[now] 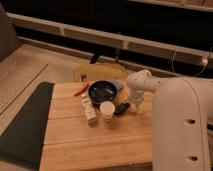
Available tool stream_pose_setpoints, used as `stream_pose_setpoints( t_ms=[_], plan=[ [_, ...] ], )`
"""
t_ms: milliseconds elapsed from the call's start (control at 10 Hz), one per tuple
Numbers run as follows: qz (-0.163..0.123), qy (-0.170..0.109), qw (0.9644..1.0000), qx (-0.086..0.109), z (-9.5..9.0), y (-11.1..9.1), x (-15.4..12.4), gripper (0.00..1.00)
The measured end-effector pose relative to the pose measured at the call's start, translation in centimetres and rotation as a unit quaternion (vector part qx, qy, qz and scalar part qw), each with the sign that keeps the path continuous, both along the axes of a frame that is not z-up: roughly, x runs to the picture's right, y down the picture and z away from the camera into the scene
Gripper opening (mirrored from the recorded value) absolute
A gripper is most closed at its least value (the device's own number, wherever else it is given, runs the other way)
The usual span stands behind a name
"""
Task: Place the eraser in the ceramic cup
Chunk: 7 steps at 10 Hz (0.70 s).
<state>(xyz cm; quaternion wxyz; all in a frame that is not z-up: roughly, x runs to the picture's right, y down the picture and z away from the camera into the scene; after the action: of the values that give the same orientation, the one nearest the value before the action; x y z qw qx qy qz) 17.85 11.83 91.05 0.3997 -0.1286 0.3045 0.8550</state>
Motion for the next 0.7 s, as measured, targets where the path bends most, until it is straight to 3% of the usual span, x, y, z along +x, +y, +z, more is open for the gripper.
stream_pose_setpoints(
  t_ms=[700],
  plan=[
    [0.002,-0.012,0.9997,0.02,0.3,-2.2,-1.2,0.65]
  ],
)
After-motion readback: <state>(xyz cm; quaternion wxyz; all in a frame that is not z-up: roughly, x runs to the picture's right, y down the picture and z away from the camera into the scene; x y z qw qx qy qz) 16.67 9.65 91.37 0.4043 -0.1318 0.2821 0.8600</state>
